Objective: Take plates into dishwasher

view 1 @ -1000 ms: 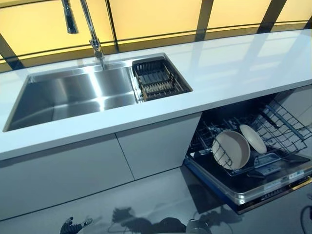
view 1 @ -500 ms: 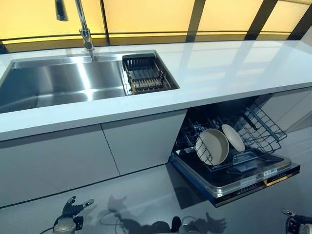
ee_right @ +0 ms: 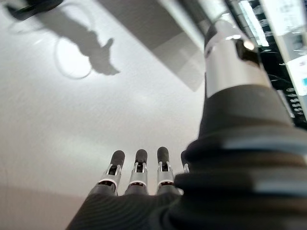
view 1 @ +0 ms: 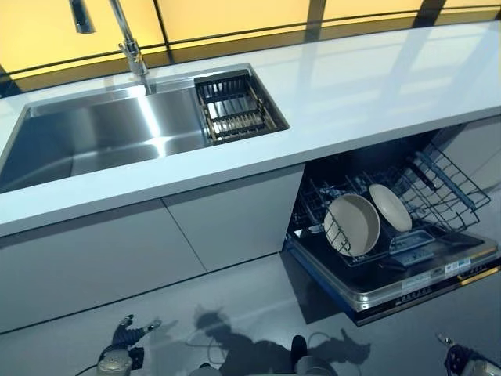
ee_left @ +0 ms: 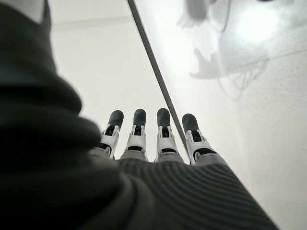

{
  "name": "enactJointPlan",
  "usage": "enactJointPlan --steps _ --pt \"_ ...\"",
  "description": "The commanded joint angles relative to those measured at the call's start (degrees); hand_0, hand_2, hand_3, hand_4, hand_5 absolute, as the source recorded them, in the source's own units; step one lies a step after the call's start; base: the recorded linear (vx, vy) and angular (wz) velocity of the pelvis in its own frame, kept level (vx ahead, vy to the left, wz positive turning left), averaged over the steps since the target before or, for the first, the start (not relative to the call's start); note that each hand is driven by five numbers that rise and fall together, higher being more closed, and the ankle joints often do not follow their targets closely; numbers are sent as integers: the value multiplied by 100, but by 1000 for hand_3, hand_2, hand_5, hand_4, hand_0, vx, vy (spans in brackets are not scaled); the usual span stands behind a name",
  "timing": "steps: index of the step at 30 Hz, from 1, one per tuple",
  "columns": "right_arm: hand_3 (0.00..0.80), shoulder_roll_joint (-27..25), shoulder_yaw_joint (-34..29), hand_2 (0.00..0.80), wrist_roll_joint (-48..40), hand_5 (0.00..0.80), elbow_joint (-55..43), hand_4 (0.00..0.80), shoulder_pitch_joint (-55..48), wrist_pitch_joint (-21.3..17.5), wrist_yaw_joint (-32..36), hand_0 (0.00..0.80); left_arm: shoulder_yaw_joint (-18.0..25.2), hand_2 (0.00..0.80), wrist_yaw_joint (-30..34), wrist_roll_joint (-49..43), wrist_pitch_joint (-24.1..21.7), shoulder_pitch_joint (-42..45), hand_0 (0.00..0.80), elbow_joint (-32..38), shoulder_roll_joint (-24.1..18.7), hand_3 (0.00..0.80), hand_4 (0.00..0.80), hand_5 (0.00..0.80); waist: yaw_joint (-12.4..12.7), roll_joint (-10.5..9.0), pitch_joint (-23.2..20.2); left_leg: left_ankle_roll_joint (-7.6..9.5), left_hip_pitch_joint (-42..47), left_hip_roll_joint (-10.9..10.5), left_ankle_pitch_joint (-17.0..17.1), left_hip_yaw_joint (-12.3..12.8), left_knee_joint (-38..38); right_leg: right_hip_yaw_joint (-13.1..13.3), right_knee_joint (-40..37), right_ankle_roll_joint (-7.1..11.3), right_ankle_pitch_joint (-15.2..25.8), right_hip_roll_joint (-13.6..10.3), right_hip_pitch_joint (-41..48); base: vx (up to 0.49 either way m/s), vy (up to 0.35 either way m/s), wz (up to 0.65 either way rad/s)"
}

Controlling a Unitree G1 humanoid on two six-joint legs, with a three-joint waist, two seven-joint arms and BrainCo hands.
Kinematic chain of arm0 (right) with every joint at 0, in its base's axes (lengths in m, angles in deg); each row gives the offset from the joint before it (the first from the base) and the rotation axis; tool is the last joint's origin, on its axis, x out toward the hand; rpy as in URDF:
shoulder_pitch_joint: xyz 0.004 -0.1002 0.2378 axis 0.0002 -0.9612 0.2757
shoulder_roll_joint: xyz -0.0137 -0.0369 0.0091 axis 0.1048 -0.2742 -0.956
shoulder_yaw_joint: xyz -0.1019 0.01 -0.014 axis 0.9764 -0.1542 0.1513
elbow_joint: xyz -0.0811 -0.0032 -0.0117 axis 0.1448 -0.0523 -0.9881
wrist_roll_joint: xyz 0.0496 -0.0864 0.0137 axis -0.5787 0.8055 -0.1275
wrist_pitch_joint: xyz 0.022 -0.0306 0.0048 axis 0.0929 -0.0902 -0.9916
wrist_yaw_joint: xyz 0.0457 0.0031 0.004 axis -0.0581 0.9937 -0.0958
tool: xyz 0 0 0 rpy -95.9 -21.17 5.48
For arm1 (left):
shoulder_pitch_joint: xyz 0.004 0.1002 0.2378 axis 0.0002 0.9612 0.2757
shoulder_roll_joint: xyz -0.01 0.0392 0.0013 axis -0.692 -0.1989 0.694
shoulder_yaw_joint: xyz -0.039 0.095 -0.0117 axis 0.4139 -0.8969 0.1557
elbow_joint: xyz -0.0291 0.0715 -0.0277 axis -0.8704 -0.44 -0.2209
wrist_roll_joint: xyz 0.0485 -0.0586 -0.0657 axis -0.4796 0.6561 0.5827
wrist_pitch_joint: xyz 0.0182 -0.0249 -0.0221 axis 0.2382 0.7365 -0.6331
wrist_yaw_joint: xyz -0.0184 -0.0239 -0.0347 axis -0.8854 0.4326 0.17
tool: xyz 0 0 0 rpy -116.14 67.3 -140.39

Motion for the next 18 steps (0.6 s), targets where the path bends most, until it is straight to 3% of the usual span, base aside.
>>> enactJointPlan --steps 1,2,4,5,6,7,9,10,14,18 --pt "0 33 125 0 -328 0 -78 0 177 -72 -356 0 -13 0 -97 100 -111 -480 0 116 -160 0 0 0 80 -158 230 303 -270 -433 -462 -178 779 -95 1436 -95 -741 10 -413 -183 -95 1" --pt "0 171 169 0 -395 0 -1 0 168 -159 -335 0 10 0 -58 104 -6 -505 0 174 -221 0 0 0 135 -148 338 312 -307 -385 -433 -167 701 -177 1465 -36 -692 10 -416 -168 -106 -10" --pt "0 325 208 0 -354 0 141 0 192 -49 -299 0 117 0 -82 273 46 -404 0 79 -368 0 0 0 150 -157 416 377 -119 -308 -374 -162 470 -9 1734 145 -167 -405 -683 -114 -155 -20" --pt "0 347 217 0 -365 0 159 0 200 -37 -313 0 132 0 -83 324 47 -396 0 73 -399 0 0 0 166 -171 426 381 -115 -298 -384 -149 486 25 1744 162 -123 -472 -713 -129 -294 -30" --pt "0 416 210 0 -330 0 271 0 225 21 -388 0 208 0 -23 458 84 -378 0 54 -499 0 0 0 190 -185 473 352 -139 -174 -440 -182 585 148 1587 216 135 -853 -815 -127 -337 -35" --pt "0 466 176 0 -357 0 372 0 217 32 -354 0 239 0 0 513 91 -349 0 54 -537 0 0 0 175 -190 523 308 -168 -33 -506 -180 689 236 1498 265 261 -1054 -943 -118 -406 -18" --pt "0 625 137 0 -405 0 398 0 177 89 -449 0 281 0 -132 511 196 -184 0 96 -457 0 0 0 221 -201 508 226 -200 232 -669 78 959 -31 1424 324 56 -1054 -829 3 -321 -5" --pt "0 774 156 0 -469 0 362 0 137 100 -587 0 319 0 -213 561 223 -54 0 123 -368 0 0 0 218 -182 469 184 -165 262 -599 38 897 -1 1330 351 15 -961 -765 22 -262 -17" --pt "0 950 187 0 -659 0 528 0 124 -208 -624 0 331 0 -96 494 79 -50 0 125 -228 0 0 0 226 -106 468 76 -233 321 -187 32 458 -24 1111 337 35 -830 -771 -82 -148 -7" --pt "0 826 141 0 -1095 0 436 0 301 -234 -713 0 212 0 -73 478 -59 -188 0 169 -106 0 0 0 215 133 558 -66 -245 262 272 -95 -295 -34 977 424 -19 -732 -881 -114 -59 -2"
